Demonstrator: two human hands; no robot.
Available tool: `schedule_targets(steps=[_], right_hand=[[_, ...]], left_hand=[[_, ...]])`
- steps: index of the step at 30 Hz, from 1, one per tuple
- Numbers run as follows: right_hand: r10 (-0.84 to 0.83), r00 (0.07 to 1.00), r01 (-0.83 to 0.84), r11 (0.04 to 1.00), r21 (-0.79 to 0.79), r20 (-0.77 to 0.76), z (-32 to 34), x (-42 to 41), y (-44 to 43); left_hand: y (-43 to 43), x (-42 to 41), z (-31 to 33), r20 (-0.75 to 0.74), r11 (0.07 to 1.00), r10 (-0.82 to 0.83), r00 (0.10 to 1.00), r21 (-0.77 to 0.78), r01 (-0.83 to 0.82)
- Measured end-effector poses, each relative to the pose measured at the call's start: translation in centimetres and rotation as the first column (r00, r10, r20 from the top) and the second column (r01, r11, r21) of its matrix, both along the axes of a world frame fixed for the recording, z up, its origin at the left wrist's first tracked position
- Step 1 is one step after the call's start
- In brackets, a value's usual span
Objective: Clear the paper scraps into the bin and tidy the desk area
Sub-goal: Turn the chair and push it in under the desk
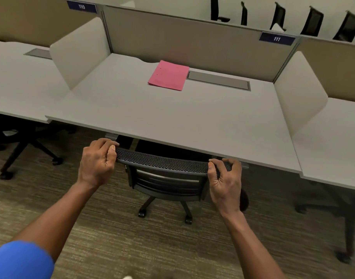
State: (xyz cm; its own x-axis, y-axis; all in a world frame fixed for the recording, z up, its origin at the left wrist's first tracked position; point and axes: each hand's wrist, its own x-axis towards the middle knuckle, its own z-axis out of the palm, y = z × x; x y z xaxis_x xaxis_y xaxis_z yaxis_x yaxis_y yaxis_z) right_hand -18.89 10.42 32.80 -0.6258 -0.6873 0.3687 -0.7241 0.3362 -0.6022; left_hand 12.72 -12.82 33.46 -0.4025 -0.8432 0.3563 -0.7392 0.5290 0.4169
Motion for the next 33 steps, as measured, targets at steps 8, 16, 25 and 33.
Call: schedule_targets(steps=[8, 16, 25, 33], right_hand=[[-0.008, 1.0, 0.008, 1.0, -0.003, 0.013, 0.1, -2.2, -2.6], [-0.04, 0.999, 0.04, 0.999, -0.007, -0.001, -0.2, -3.3, -5.0], [-0.051, 0.999, 0.05, 0.999, -0.006, -0.012, -0.5, -5.0, -7.4], [-0.07, 0.997, 0.069, 0.997, -0.029, -0.036, -1.2, -5.6, -8.0]], left_hand=[[-4.3, -2.1, -0.6, 0.013, 0.999, -0.044, 0.999, -0.02, 0.044], [-7.5, -3.4, -1.0, 0.065, 0.997, -0.078, 0.995, -0.024, 0.08], [-9.3, -5.5, 0.0, 0.03, 0.996, -0.087, 0.996, 0.008, 0.087], [-10.3, -6.1, -1.1, -0.049, 0.995, -0.093, 0.994, -0.037, 0.091]])
